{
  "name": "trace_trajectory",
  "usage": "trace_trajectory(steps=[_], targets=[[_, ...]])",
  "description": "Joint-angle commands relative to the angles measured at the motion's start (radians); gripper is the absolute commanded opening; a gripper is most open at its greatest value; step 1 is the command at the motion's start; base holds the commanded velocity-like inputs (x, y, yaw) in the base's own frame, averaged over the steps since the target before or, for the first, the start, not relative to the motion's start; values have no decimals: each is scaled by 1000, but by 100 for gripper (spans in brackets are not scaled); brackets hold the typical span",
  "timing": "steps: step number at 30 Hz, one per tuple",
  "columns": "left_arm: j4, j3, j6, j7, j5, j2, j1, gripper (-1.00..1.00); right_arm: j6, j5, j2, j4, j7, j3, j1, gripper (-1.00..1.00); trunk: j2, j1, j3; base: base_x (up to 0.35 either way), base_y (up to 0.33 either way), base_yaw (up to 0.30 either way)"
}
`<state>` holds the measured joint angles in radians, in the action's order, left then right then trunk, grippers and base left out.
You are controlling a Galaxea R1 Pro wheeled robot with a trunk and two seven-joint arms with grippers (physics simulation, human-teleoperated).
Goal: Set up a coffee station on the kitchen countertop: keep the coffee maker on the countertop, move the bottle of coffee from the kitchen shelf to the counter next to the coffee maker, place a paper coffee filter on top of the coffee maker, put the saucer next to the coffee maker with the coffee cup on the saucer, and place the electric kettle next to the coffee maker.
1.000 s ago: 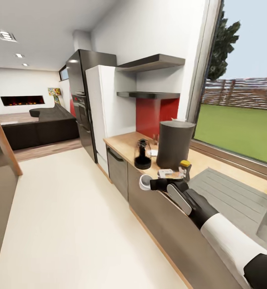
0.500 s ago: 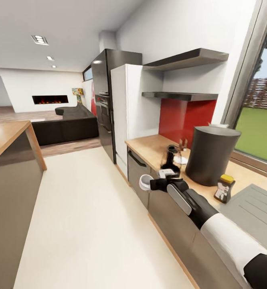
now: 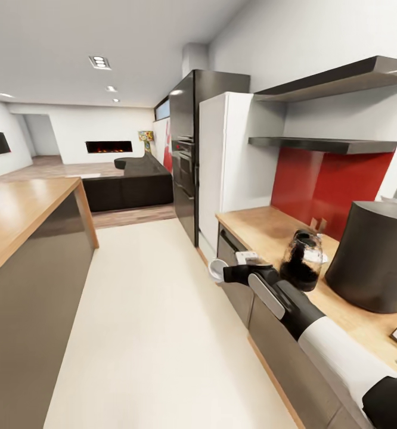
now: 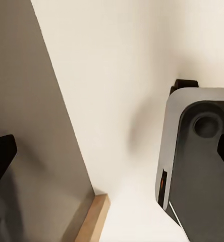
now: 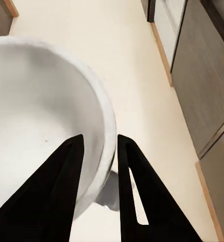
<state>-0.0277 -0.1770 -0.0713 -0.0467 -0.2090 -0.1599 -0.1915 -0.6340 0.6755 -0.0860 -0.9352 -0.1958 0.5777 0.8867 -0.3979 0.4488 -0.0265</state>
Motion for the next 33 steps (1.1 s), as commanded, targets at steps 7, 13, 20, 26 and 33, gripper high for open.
trace_trajectory(steps=[7, 13, 20, 26, 33], targets=[[-3, -9, -5, -1, -9, 0, -1, 100, -2, 10, -4, 3, -7, 4, 1, -100, -2, 1, -2, 329, 82, 176], [-3, -9, -5, -1, -9, 0, -2, 100, -2, 9, -7, 8, -7, 4, 1, -100, -2, 1, -2, 329, 118, 11], [-3, -9, -5, -1, -9, 0, -1, 100, -2, 9, -8, 9, -7, 4, 1, -100, -2, 1, -2, 329, 123, 1], [-3, -9, -5, -1, -9, 0, -2, 100, -1, 8, -8, 9, -7, 4, 1, -100, -2, 1, -2, 329, 123, 0], [-4, -6, -8, 1, -14, -2, 21, 100, -1, 7, 4, 13, -8, 0, 1, -100, -2, 1, -2, 141, 52, 0]])
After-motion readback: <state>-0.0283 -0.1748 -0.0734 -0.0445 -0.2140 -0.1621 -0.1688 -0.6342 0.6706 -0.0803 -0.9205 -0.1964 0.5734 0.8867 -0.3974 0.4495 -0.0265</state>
